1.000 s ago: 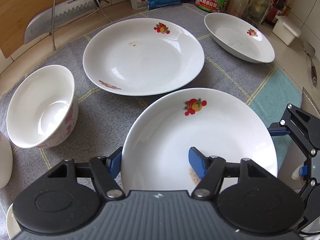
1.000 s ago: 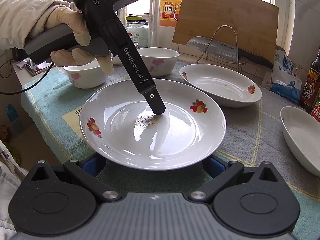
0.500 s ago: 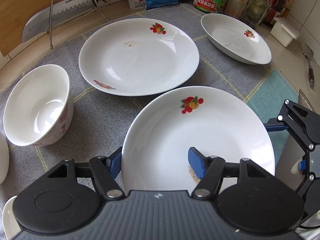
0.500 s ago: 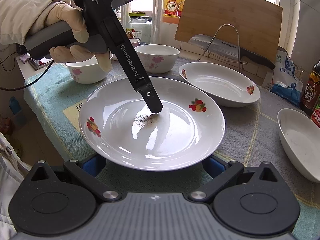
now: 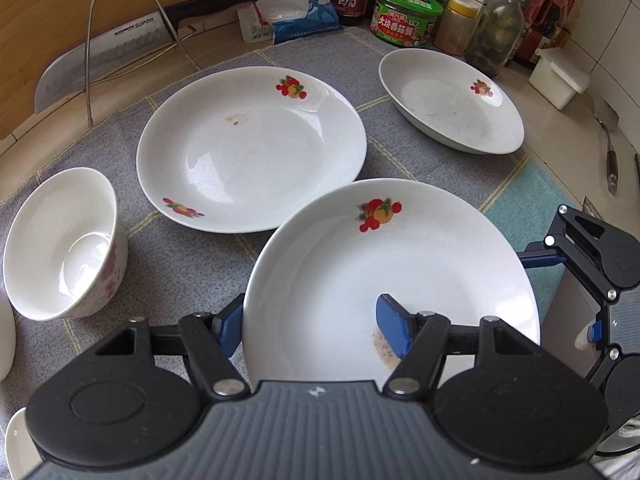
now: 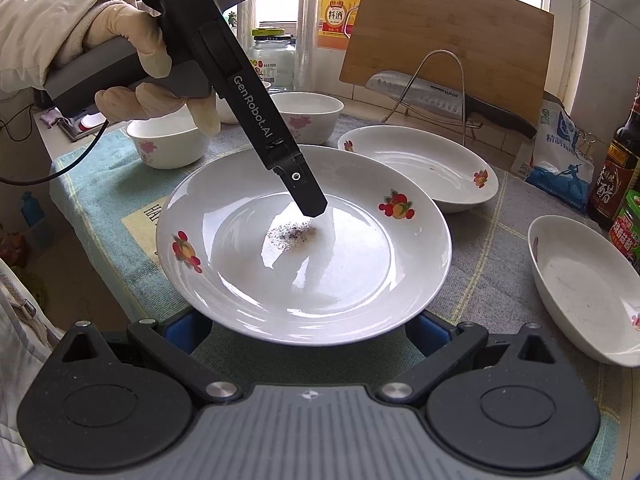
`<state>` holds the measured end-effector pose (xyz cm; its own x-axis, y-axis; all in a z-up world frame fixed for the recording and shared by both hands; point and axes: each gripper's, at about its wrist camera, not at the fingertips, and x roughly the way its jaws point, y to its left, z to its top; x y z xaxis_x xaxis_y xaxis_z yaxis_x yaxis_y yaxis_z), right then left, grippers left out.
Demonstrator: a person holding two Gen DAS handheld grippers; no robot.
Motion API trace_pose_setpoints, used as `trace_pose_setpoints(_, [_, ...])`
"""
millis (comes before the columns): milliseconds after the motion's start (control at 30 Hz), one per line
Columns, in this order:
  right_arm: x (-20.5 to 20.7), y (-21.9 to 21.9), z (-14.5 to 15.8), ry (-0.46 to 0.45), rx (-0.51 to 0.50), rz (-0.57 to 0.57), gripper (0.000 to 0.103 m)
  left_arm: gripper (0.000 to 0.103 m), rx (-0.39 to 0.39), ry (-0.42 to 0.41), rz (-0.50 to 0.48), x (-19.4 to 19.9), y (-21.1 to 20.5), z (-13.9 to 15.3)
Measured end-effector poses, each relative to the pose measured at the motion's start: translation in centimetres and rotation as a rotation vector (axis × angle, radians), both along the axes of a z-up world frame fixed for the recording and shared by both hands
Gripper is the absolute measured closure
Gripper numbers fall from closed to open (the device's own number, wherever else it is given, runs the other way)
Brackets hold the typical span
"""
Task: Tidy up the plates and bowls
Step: 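Lift the stained plate and lower it onto the other white plate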
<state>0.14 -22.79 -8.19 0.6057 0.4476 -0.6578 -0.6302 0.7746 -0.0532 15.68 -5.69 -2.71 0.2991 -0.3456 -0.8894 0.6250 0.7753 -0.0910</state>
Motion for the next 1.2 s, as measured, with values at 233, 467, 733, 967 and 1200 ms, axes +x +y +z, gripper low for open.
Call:
trace_pose_setpoints(233, [0.4,-2.2,1.0,-0.016,-0.007,-0.029,0.000,0.037,-0.014,-0.020,-0.031,0.8,-3.0,0.9])
trace_pose_setpoints(467, [1.3,-4.7,1.4,-0.041,-0.011,-0.077,0.000,0.036,-0.031,-0.052,-0.078,2.1,-6.9,1.8])
trace_pose_setpoints(733, [3.1,-8.8,2.1,-0.067,-0.018,-0.146,0.000,0.036,-0.048,-0.084,-0.146,4.3,-11.9,2.0])
trace_pose_setpoints(967, [4.3,-12.0,2.0,-0.067,-0.021,-0.215,0.000,0.037,-0.049,-0.086,-0.209,6.5,-16.0,1.4])
trace_pose_setpoints(1200, [5.6,-14.2,1.6,-0.050,-0.014,-0.267,0.000,0.036,-0.043,-0.077,-0.251,8.3,-19.1,0.5])
